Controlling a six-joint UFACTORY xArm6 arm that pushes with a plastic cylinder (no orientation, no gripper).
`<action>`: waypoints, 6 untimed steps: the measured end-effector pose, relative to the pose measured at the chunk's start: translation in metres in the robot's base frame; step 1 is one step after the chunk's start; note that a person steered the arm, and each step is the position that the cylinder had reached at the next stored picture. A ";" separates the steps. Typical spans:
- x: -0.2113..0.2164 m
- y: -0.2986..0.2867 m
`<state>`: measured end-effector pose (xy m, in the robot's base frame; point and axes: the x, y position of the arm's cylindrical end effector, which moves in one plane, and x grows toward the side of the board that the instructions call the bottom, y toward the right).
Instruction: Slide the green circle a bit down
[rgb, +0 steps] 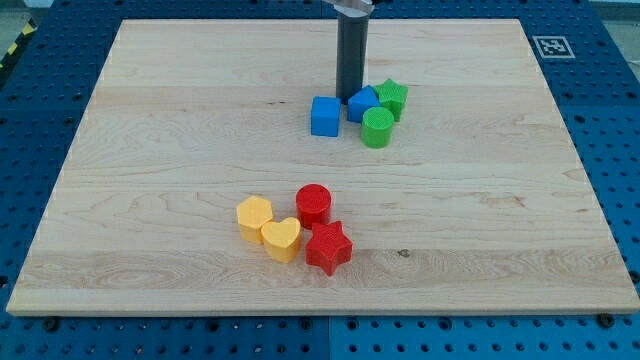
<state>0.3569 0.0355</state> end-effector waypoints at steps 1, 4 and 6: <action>0.019 0.000; 0.048 0.013; 0.062 0.022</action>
<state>0.4189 0.0575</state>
